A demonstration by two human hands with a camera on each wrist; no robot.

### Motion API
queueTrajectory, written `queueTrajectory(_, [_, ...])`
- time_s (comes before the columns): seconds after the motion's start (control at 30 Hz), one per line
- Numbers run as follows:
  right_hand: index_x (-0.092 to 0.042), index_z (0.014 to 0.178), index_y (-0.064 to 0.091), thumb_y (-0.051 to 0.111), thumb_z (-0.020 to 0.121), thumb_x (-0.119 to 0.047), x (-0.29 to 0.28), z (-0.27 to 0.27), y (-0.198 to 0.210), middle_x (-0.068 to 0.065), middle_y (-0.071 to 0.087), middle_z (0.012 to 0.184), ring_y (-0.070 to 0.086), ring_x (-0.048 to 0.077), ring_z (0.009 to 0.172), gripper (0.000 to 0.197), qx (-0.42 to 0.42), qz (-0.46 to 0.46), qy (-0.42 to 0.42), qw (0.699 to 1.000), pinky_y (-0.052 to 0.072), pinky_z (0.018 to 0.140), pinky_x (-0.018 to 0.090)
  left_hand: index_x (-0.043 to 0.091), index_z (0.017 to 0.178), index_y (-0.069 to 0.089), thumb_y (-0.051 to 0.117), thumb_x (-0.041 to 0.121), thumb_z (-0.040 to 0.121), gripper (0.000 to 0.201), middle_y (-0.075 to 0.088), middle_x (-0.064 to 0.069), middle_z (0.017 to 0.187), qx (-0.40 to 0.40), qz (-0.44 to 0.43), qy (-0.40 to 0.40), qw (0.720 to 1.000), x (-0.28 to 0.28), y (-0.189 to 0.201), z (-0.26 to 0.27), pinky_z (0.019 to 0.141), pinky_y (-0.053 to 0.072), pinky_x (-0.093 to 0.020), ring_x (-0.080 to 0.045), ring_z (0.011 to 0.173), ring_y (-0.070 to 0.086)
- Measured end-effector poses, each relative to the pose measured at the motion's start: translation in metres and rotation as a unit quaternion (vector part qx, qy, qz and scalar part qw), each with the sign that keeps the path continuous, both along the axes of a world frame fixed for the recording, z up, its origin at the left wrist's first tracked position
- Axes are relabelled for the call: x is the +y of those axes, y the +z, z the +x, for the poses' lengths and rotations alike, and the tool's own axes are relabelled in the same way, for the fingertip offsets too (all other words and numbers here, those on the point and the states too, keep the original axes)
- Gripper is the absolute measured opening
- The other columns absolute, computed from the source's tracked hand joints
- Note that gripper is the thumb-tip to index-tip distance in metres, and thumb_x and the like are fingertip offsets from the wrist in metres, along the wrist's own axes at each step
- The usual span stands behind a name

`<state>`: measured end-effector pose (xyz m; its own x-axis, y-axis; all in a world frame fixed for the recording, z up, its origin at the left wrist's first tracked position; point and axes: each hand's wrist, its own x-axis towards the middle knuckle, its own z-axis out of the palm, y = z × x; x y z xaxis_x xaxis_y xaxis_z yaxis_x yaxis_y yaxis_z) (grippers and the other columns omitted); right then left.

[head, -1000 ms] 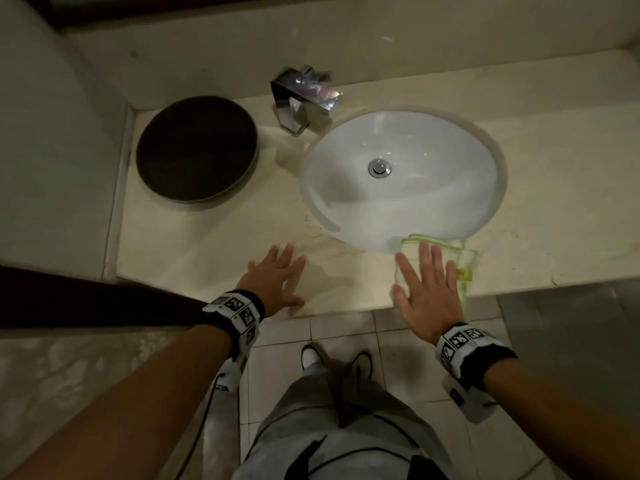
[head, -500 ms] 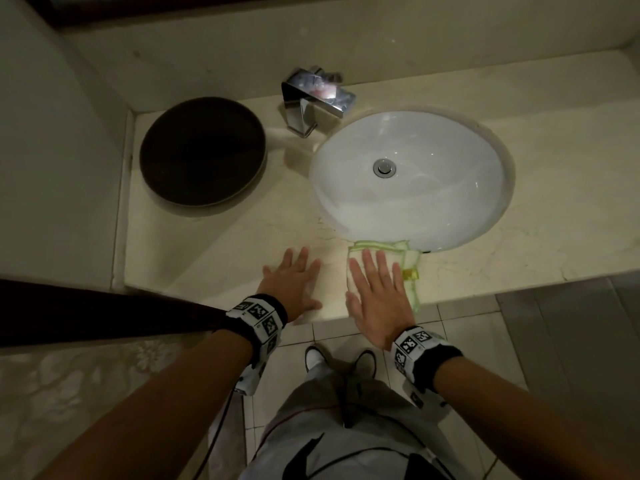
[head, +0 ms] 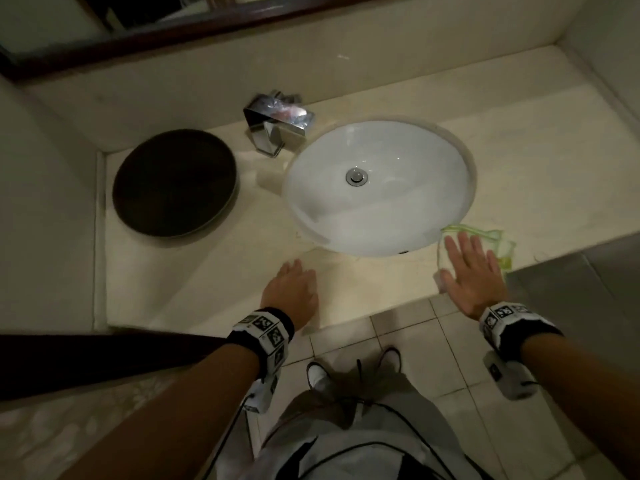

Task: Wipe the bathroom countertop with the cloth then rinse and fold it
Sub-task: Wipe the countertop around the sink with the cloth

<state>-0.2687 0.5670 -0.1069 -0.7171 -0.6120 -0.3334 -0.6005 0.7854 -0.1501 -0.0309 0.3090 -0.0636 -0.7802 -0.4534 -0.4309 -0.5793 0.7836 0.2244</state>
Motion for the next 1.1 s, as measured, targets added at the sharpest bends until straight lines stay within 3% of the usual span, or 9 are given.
queueTrajectory(0.1, [-0.028, 0.154, -0.001, 0.011, 0.086, -0.054, -0.005, 0.004, -0.005, 0.002, -0.01, 0.163, -0.013, 0.021, 0.149, 0.074, 0.002, 0.0, -0.013, 1.0, -0.005, 0.12, 0.048, 0.021, 0.139, 0.048, 0.042, 0.031, 0.098, 0.043, 0.038, -0.003, 0.151, 0.039, 0.033, -0.023, 0.998, 0.012, 0.004, -0.019, 0.111, 0.034, -0.036, -0.022, 0.139, 0.033])
queueTrajectory(0.2, [-0.022, 0.155, 0.0, 0.013, 0.089, -0.048, -0.017, 0.017, -0.005, 0.007, -0.008, 0.162, -0.013, 0.027, 0.148, 0.072, 0.004, -0.008, -0.026, 1.0, -0.01, 0.118, 0.05, 0.024, 0.145, 0.039, 0.043, 0.036, 0.098, 0.048, 0.028, 0.002, 0.157, 0.027, 0.078, -0.051, 0.995, 0.029, 0.008, -0.048, 0.115, 0.027, -0.038, -0.018, 0.144, 0.025])
queueTrajectory(0.33, [-0.014, 0.154, 0.016, 0.022, 0.093, -0.044, -0.028, 0.049, -0.009, 0.014, 0.009, 0.161, 0.003, 0.036, 0.148, 0.069, 0.031, -0.046, 0.1, 0.993, 0.006, 0.117, 0.059, 0.026, 0.147, 0.034, 0.047, 0.036, 0.097, 0.053, 0.024, 0.002, 0.159, 0.008, 0.079, -0.089, 0.993, 0.056, 0.011, -0.087, 0.114, 0.026, -0.038, -0.019, 0.144, 0.024])
queueTrajectory(0.47, [-0.015, 0.155, 0.012, 0.025, 0.096, -0.045, -0.023, 0.046, -0.013, 0.01, 0.007, 0.162, 0.001, 0.032, 0.149, 0.068, 0.022, -0.064, 0.149, 0.987, 0.004, 0.116, 0.055, 0.026, 0.148, 0.032, 0.046, 0.035, 0.098, 0.053, 0.024, 0.001, 0.158, -0.013, 0.077, -0.112, 0.991, 0.078, 0.012, -0.123, 0.116, 0.026, -0.038, -0.022, 0.144, 0.024])
queueTrajectory(0.6, [-0.016, 0.154, 0.017, 0.03, 0.093, -0.046, -0.013, 0.026, -0.014, 0.01, 0.015, 0.161, 0.006, 0.029, 0.149, 0.069, 0.019, -0.051, 0.173, 0.983, 0.009, 0.115, 0.054, 0.023, 0.142, 0.042, 0.047, 0.033, 0.097, 0.047, 0.032, 0.0, 0.155, 0.0, 0.052, -0.115, 0.992, 0.09, 0.016, -0.151, 0.113, 0.031, -0.037, -0.021, 0.14, 0.032])
queueTrajectory(0.77, [-0.019, 0.155, 0.005, 0.029, 0.095, -0.045, 0.015, -0.023, -0.015, 0.007, 0.001, 0.162, -0.004, 0.028, 0.149, 0.07, 0.022, -0.049, 0.146, 0.988, 0.004, 0.116, 0.052, 0.026, 0.147, 0.034, 0.05, 0.044, 0.096, 0.057, 0.027, 0.001, 0.158, -0.029, 0.079, -0.129, 0.988, 0.1, 0.011, -0.184, 0.117, 0.025, -0.038, -0.02, 0.143, 0.027])
queueTrajectory(0.93, [-0.023, 0.154, -0.005, 0.012, 0.092, -0.051, 0.058, -0.094, -0.013, 0.003, -0.007, 0.163, -0.01, 0.024, 0.149, 0.07, 0.026, -0.028, 0.087, 0.995, -0.002, 0.12, 0.049, 0.031, 0.153, 0.015, 0.051, 0.053, 0.093, 0.074, 0.012, 0.003, 0.161, -0.059, 0.09, -0.164, 0.98, 0.119, -0.001, -0.21, 0.116, 0.025, -0.04, -0.022, 0.146, 0.018])
queueTrajectory(1.1, [-0.024, 0.155, 0.001, 0.012, 0.09, -0.052, 0.083, -0.142, -0.01, 0.002, -0.002, 0.163, -0.007, 0.022, 0.149, 0.072, 0.032, -0.025, 0.012, 0.999, -0.004, 0.119, 0.046, 0.031, 0.153, 0.005, 0.051, 0.058, 0.09, 0.082, 0.003, 0.001, 0.163, -0.069, 0.077, -0.162, 0.981, 0.132, -0.007, -0.22, 0.113, 0.032, -0.041, -0.023, 0.143, 0.025])
